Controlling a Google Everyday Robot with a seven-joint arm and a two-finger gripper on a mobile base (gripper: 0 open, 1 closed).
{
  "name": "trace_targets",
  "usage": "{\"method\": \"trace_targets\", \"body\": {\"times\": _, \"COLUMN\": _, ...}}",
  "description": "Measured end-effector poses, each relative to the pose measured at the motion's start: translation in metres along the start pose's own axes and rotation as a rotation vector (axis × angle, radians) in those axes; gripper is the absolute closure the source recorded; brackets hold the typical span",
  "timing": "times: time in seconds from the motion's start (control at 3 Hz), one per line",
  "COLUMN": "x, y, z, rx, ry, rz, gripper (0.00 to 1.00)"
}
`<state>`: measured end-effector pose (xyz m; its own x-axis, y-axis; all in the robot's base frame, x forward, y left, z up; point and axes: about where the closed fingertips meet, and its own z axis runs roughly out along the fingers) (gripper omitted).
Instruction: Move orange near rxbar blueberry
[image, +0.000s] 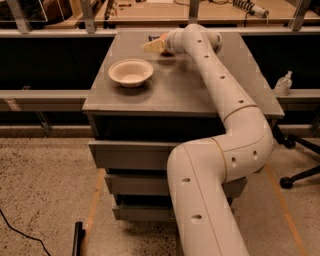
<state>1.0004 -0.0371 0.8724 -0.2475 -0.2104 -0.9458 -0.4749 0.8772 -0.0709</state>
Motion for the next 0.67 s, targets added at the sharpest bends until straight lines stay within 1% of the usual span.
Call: {"method": "trace_targets", "body": {"times": 0.67, "x": -0.0014, "y": 0.0002, "z": -0.0070, "rx": -0.022, "ry": 0.001, "rz": -0.011, "gripper": 0.00}}
